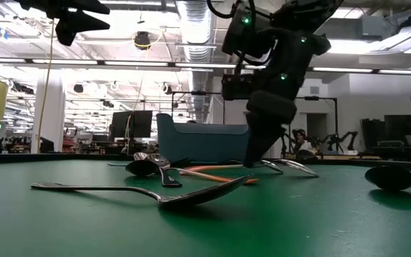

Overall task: Sort silverware by color (type)
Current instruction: Put the orange spoon into the blue bin

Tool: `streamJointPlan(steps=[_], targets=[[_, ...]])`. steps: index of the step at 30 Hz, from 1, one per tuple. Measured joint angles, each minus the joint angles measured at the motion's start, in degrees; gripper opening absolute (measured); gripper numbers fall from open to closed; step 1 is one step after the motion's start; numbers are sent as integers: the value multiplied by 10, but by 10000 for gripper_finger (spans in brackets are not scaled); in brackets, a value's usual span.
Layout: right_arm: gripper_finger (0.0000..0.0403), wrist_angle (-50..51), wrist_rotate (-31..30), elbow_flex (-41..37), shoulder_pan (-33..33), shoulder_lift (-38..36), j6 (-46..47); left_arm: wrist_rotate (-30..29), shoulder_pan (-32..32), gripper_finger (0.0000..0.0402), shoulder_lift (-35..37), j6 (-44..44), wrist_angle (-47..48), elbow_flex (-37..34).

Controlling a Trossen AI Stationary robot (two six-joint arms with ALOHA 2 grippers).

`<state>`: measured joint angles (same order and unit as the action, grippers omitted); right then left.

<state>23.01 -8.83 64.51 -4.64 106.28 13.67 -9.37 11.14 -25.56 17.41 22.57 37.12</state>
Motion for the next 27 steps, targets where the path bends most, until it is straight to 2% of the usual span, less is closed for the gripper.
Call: streamJointPlan(steps=[8, 11, 15, 22, 27], targets=[[174, -26, -3, 0, 9, 0, 0, -1, 0, 170, 0, -2, 0, 0], [162, -26, -2, 0, 11, 0, 0, -1, 0, 170, 0, 1, 1, 0], [122, -26, 1, 0, 9, 0, 0, -1, 0, 170, 0, 2, 1, 0], [17, -29, 46, 0, 9, 0, 18, -1, 0, 170, 0, 9, 1, 0], [10, -55, 73, 0, 8, -3, 34, -1, 0, 170, 0, 15, 1, 0]])
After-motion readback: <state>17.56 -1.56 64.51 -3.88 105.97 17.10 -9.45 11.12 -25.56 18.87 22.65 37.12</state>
